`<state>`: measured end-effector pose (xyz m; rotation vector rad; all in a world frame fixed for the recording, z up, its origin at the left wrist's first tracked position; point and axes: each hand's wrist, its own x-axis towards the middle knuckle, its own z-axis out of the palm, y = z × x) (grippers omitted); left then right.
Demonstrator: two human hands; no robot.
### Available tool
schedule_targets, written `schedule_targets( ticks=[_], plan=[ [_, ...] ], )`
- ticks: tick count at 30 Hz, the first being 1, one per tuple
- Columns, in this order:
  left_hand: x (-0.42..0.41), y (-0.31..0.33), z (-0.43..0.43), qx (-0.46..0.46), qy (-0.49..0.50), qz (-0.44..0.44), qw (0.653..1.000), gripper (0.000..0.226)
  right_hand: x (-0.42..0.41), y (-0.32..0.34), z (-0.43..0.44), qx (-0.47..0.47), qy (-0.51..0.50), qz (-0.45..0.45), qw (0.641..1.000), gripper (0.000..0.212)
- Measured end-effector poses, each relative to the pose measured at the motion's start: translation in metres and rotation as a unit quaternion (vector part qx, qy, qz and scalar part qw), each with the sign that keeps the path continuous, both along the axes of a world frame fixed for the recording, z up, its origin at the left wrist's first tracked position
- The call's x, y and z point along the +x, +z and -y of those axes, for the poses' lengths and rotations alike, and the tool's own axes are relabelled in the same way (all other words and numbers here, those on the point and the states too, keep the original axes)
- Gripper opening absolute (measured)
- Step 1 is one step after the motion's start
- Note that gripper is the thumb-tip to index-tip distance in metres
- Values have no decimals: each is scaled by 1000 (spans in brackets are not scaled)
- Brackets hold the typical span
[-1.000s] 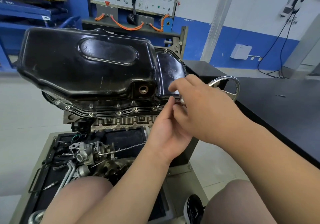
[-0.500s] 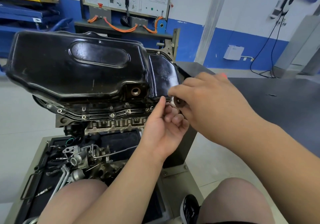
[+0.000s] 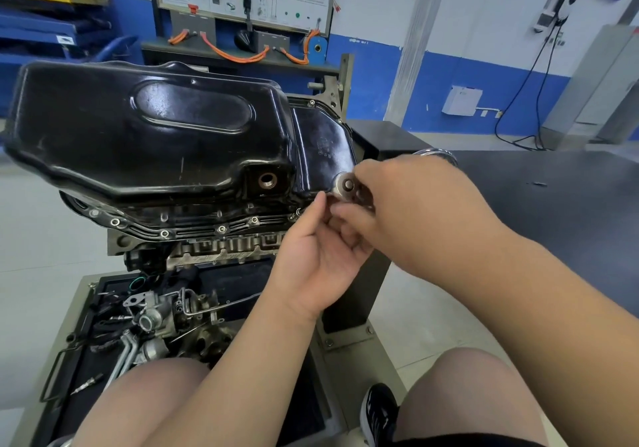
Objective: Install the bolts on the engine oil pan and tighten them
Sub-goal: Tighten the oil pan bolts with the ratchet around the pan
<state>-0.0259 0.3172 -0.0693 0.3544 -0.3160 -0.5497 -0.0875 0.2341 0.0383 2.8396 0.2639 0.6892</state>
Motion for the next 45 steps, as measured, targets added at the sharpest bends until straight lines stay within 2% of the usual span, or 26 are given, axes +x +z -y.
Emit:
schedule_targets(
  ticks=[2,4,6,9,11,13,15,18,20,23,26,29,31,33,34,39,42,45],
  plan=[
    [-2,2,4,16,16,-18,1000,25,0,6,4,-43,15,-14,999,16],
    [-3,2,8,53,26,-19,998,24,0,10,5,-69,3,-27,997,20],
    [-2,1,8,62,20,-8,998,26,-2,10,4,-68,6,-28,997,11],
    [0,-2,5,36,-5,0,999,29,-4,6,2,-16,-48,-37,998,47],
    [-1,-2,5,13,-26,-15,999,32,-5,1,-2,28,-85,-28,996,58],
    [-2,-1,6,5,-38,-21,999,33,-6,-3,-4,55,-78,-20,995,60],
    [-2,-1,4,13,-28,-20,999,36,-5,-5,-3,50,-53,-19,997,51],
    [-4,2,3,44,4,-25,999,31,-5,-1,2,1,0,-31,1000,19],
    [-4,2,5,59,11,-35,998,27,-3,0,4,-49,6,-27,998,23],
    [-2,0,4,40,3,-18,999,24,-4,2,3,-58,-2,-20,998,22],
    [0,-1,2,19,-9,1,1000,36,-6,-3,-3,-11,-68,-18,997,52],
    [-1,0,4,15,-20,-31,999,34,-8,-7,-7,53,-86,-10,995,60],
    [-2,1,4,29,-9,-37,999,33,-6,-8,-5,17,-58,-4,998,50],
    [-1,2,4,37,5,-48,998,33,-4,-6,-1,-25,-9,-6,1000,25],
    [-1,2,5,38,7,-56,998,33,-4,-5,-1,-32,5,-5,999,18],
    [2,-2,4,5,0,-49,999,22,-3,-4,2,-41,-19,5,999,28],
    [4,-4,6,6,10,-53,999,28,-2,-3,-1,-12,-100,1,995,60],
    [4,-4,10,26,9,-74,997,30,-3,-6,-4,14,-89,5,996,60]
  ],
)
